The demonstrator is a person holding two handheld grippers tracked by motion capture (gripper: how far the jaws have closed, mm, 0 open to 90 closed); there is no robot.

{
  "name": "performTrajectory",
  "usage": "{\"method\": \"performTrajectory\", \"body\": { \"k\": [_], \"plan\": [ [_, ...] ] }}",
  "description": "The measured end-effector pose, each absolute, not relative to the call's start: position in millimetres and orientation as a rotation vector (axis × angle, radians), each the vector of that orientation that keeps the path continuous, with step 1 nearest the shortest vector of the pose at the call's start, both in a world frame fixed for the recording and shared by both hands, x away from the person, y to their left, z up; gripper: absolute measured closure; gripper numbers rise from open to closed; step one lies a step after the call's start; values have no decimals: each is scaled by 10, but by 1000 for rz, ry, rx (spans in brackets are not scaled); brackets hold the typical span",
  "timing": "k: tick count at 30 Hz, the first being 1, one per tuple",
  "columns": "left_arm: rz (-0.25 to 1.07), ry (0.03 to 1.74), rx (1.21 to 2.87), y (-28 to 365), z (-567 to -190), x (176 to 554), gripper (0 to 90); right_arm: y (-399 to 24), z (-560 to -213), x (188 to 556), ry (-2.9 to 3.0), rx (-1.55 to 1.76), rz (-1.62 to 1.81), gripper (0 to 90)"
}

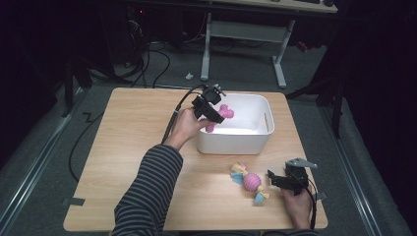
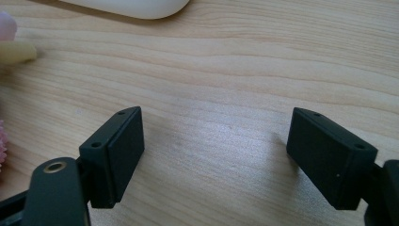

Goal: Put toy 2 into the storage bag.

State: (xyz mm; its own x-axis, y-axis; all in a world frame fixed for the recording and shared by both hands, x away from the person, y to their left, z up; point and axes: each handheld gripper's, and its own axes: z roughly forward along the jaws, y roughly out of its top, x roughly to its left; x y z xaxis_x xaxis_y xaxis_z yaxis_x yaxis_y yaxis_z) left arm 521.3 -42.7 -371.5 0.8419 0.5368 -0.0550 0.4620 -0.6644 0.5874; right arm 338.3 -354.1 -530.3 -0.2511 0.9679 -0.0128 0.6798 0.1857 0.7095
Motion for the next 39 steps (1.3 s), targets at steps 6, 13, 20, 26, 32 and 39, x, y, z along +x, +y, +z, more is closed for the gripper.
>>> {"method": "performTrajectory", "body": {
  "k": [6, 13, 20, 26, 32, 39],
  "plan": [
    [156, 737, 2423, -433, -3760, 5238, 591, -3541, -5303, 3383, 2003, 1540, 822, 194],
    [146, 762, 2425, -401, -3846, 5263, 589, -3541, -5303, 3383, 2003, 1540, 822, 194],
    [133, 766, 2446, -429, -3924, 5260, 587, -3541, -5303, 3383, 2003, 1541, 822, 194],
    [132, 758, 2479, -474, -3959, 5251, 585, -3540, -5303, 3383, 2003, 1542, 823, 194],
    [145, 750, 2497, -490, -3960, 5236, 564, -3541, -5303, 3383, 2003, 1542, 823, 194],
    [163, 724, 2411, -411, -3756, 5155, 480, -3544, -5303, 3385, 2005, 1537, 822, 195]
  ]
}}
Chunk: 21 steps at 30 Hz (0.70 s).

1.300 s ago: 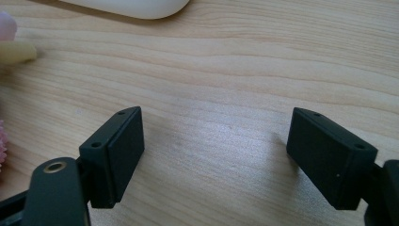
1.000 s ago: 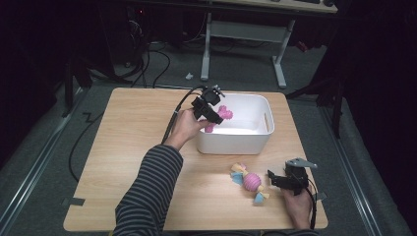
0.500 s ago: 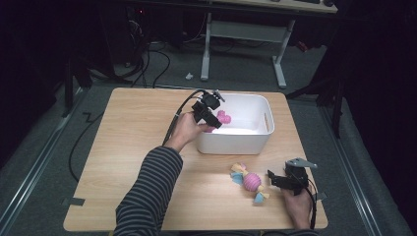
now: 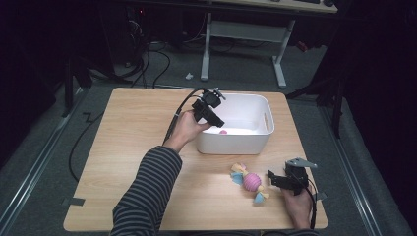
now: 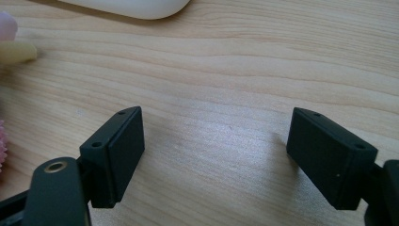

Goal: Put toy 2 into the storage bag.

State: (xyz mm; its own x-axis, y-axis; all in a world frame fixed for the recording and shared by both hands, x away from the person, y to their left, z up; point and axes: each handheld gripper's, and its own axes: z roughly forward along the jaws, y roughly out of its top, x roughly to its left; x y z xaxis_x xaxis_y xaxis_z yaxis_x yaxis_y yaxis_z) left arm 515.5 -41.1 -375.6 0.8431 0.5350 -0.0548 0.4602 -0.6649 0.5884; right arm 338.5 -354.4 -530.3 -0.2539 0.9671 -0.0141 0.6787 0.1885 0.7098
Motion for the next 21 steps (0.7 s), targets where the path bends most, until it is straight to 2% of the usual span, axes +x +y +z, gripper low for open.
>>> {"method": "performTrajectory", "body": {
  "k": [10, 21],
  "plan": [
    [237, 710, 2321, -79, -3396, 4919, 431, -3545, -5304, 3386, 2003, 1538, 821, 198],
    [291, 711, 2293, 140, -3338, 4770, 370, -3546, -5303, 3385, 2000, 1543, 822, 199]
  ]
}}
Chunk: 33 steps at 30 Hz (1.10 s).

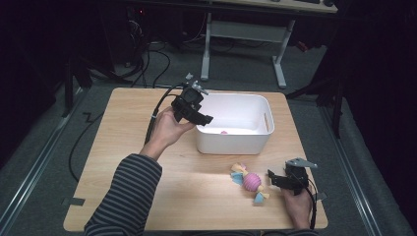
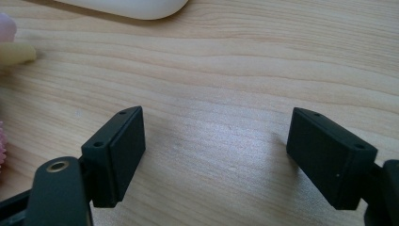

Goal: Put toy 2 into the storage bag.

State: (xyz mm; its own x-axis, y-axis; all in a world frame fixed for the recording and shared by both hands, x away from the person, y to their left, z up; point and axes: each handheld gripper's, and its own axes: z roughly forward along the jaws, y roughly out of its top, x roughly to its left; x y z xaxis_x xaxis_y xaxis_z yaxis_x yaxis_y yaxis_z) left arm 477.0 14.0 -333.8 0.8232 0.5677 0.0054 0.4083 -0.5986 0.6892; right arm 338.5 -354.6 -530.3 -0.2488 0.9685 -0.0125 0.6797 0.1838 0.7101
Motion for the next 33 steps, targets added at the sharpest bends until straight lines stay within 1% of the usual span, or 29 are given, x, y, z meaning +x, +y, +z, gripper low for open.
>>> {"method": "performTrajectory", "body": {
  "k": [20, 25, 33],
  "plan": [
    [306, 746, 2250, 493, -3420, 4606, 351, -3545, -5303, 3384, 2000, 1542, 821, 199],
    [296, 794, 2198, 673, -3490, 4599, 349, -3545, -5303, 3385, 2000, 1542, 821, 199],
    [316, 821, 2181, 897, -3598, 4479, 344, -3544, -5303, 3384, 2000, 1541, 820, 199]
  ]
}}
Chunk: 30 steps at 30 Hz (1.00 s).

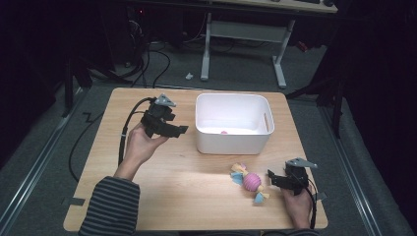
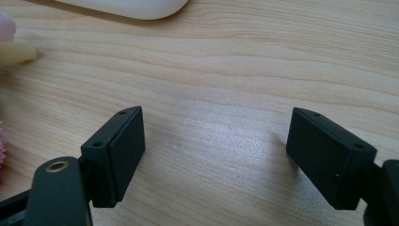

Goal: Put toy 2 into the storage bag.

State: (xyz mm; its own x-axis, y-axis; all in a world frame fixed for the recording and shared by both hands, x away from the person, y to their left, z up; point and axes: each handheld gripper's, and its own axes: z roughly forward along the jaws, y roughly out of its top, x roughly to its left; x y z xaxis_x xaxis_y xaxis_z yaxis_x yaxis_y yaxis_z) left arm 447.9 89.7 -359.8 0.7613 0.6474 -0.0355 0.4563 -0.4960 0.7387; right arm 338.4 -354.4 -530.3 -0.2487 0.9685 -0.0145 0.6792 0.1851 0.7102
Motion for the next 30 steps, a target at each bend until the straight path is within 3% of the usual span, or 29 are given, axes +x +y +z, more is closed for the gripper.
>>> {"method": "performTrajectory", "body": {
  "k": [12, 30],
  "plan": [
    [313, 932, 2104, 1306, -3937, 4302, 338, -3544, -5303, 3384, 1999, 1541, 819, 199],
    [332, 1014, 2091, 1544, -4445, 4116, 331, -3538, -5303, 3389, 1996, 1543, 818, 203]
  ]
}}
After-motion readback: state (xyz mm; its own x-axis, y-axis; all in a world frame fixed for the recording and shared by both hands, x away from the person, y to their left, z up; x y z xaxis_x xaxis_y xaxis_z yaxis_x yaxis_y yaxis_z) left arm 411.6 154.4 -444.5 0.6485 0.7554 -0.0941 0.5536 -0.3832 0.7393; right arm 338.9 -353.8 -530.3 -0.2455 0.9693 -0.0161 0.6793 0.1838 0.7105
